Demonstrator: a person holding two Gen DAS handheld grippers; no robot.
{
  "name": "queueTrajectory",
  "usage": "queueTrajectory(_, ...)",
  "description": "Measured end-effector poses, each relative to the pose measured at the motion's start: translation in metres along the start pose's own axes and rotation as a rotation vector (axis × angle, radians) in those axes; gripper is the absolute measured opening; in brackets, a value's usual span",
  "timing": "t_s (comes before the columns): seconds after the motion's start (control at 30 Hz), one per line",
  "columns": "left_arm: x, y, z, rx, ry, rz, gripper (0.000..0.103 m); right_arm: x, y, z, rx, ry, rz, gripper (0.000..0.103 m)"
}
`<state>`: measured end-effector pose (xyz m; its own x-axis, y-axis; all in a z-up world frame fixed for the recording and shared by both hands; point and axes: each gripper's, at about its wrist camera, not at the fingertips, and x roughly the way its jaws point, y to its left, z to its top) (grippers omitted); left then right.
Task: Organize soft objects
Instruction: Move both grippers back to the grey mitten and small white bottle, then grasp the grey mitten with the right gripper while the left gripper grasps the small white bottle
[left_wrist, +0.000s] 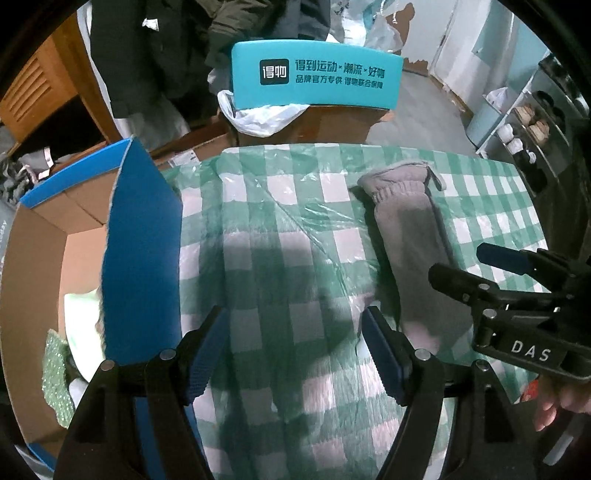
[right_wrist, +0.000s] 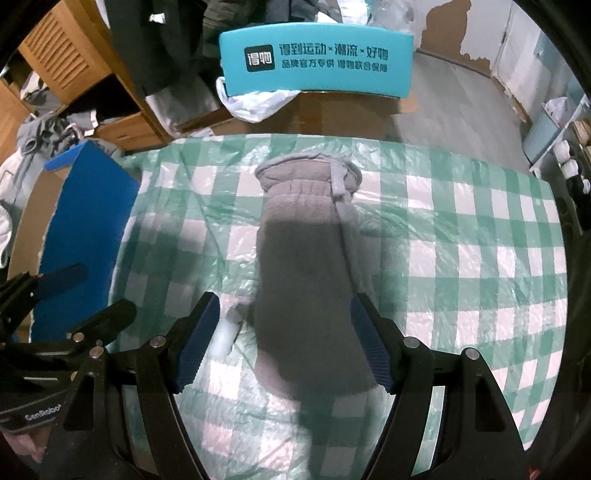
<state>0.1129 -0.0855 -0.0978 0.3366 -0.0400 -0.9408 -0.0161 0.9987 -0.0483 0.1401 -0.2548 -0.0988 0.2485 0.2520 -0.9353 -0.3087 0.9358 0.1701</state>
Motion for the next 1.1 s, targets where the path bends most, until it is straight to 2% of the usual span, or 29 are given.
queueTrajectory(0.2, 0.012, 0.002, 0.010, 0.009, 0.012, -0.001, 0.079, 0.020, -0.001, 0.011, 0.012, 0.021, -0.001, 0.073)
queueTrajectory(0.33, 0.023, 0.002, 0.016, -0.005, 0.041, -0.033, 0.079, 0.032, 0.000, 0.015, 0.014, 0.034, -0.022, 0.073)
queueTrajectory(0.53, 0.035, 0.005, 0.020, -0.009, 0.061, -0.031, 0.079, 0.050, -0.002, 0.020, 0.021, 0.063, -0.024, 0.073)
queueTrajectory(1.0, 0.056, 0.008, 0.022, -0.025, 0.112, -0.063, 0.079, 0.080, -0.004, 0.019, -0.008, 0.100, -0.071, 0.073)
queueTrajectory(1.03, 0.057, 0.007, 0.022, -0.026, 0.118, -0.071, 0.079, 0.080, -0.005, 0.018, -0.008, 0.100, -0.068, 0.069)
queueTrajectory(1.1, 0.058, 0.006, 0.020, -0.029, 0.124, -0.088, 0.079, 0.080, -0.008, 0.018, -0.009, 0.095, -0.092, 0.050)
